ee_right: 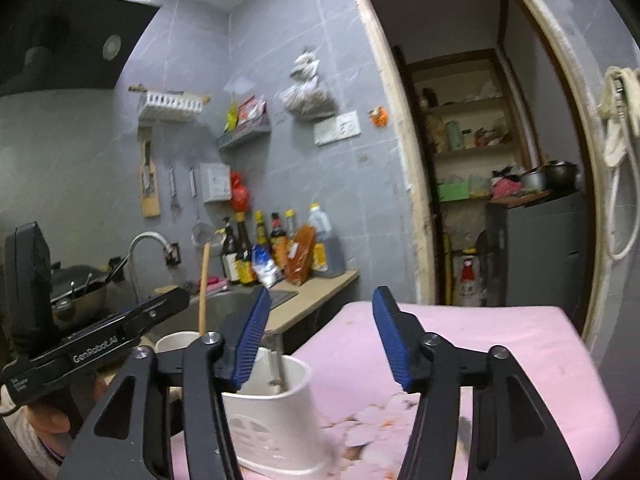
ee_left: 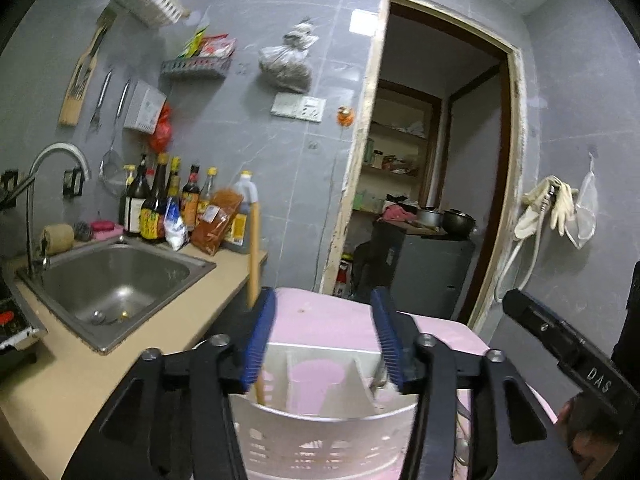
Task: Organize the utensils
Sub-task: 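Open both tools to drop the chopsticks into the white caddy, then return both tools to the utensils and close each on another chopstick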
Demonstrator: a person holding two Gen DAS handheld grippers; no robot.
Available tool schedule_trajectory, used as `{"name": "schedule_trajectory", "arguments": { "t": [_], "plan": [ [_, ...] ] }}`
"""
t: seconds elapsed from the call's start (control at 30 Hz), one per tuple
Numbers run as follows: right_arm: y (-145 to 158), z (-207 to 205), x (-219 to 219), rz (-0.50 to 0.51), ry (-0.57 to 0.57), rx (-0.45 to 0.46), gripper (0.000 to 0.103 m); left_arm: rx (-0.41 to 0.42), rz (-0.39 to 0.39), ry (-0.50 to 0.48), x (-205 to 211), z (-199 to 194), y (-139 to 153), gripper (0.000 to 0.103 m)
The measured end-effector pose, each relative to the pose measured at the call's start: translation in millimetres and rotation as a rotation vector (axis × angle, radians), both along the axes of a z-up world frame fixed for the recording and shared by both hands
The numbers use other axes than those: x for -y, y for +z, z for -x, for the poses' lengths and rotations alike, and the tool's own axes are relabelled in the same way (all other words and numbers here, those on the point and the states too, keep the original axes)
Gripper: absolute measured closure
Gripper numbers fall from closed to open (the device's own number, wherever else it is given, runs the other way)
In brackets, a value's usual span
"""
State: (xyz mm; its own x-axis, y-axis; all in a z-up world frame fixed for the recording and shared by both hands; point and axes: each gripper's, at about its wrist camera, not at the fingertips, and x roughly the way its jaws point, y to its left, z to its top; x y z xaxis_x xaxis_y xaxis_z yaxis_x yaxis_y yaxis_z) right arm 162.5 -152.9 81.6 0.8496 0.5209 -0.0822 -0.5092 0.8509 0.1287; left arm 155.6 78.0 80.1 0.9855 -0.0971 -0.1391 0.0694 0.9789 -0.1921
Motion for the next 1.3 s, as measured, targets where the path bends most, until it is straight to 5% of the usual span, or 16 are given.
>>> {"name": "schedule_trajectory", "arguments": {
  "t": [0.2, 0.5, 1.13, 1.3],
  "plan": [
    [10.5, 23.7, 44.4, 0.035, -0.111, 0.055, 0.026, 0.038, -0.049, -0.065, 33.3, 10.8, 5.6, 0.023],
    [9.3, 44.1, 105.6, 0.1, -0.259, 0.046, 0.01, -0.068, -0.101, -0.239, 89.1, 8.1, -9.0, 0.021],
    [-61.0, 24.9, 159.9, 0.203, -0.281, -0.325, 0.01, -0.455, -0.183, -0.42, 159.7, -24.2, -72.8, 0.021],
    [-77.1, 16.7, 160.9, 0.206, -0.244, -0.424, 0.024, -0.539, -0.18, -0.447, 163.2, -35.7, -86.2, 0.024]
  ]
}}
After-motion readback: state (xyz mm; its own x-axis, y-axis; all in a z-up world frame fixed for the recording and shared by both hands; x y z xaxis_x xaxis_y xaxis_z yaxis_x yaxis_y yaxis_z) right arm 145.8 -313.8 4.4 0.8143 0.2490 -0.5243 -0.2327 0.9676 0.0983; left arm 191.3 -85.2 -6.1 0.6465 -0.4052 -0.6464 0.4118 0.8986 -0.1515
